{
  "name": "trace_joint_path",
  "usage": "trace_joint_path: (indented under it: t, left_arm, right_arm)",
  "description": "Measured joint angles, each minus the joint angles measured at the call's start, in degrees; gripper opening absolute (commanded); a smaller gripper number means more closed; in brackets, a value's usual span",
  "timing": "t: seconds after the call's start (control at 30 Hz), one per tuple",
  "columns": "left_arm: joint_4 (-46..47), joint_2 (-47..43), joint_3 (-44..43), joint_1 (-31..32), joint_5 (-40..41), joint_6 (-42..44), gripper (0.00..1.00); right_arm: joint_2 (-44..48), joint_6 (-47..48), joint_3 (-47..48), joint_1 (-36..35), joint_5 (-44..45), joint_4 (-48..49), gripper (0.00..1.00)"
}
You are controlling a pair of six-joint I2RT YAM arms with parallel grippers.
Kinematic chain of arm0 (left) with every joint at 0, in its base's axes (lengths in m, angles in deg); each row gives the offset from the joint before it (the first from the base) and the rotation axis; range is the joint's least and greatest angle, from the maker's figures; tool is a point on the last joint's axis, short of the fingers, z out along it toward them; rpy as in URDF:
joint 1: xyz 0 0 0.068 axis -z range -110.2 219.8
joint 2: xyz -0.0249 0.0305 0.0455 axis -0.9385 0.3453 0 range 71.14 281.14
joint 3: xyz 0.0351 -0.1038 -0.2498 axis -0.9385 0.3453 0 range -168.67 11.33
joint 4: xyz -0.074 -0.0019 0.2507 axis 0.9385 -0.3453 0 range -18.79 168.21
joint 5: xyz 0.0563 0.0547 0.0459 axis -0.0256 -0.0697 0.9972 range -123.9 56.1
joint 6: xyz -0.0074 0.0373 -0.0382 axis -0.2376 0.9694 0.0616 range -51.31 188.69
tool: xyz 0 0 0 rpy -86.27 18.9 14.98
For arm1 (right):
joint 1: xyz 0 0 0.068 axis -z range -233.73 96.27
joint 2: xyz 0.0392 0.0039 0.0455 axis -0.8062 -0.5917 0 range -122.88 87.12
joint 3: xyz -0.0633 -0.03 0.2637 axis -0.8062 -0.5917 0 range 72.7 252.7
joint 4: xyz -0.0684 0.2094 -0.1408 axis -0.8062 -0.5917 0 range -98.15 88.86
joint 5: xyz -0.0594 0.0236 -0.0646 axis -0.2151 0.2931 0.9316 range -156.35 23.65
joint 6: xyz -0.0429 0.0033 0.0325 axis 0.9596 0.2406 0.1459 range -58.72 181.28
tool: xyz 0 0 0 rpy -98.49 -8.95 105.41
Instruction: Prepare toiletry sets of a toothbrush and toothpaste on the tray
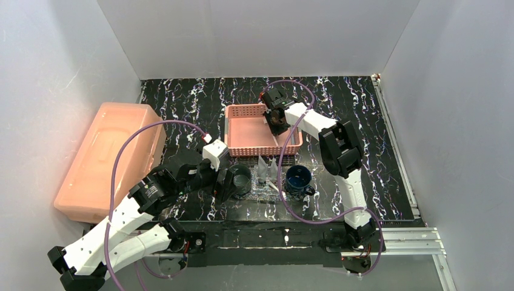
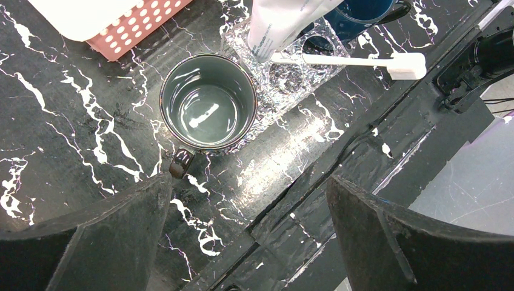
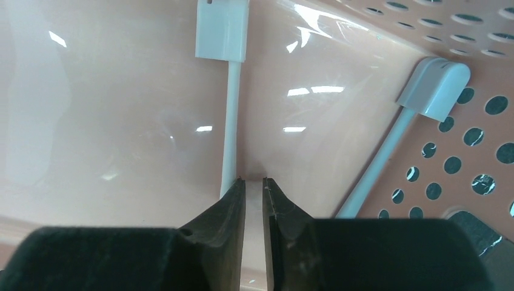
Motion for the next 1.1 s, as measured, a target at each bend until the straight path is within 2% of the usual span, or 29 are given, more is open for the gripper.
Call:
trace_joint_path:
  t: [0.57,1.1]
  left_arm:
    - [0.0,0.3,0.0,0.0,0.0,0.0,0.99]
    - [0.0,0.6,0.0,0.0,0.0,0.0,0.99]
  right_arm:
    - [1.3,-1.0,0.0,0.0,-4.6,0.5,0.37]
    - [1.3,-1.0,0.0,-0.1,-7.2,1.4,0.42]
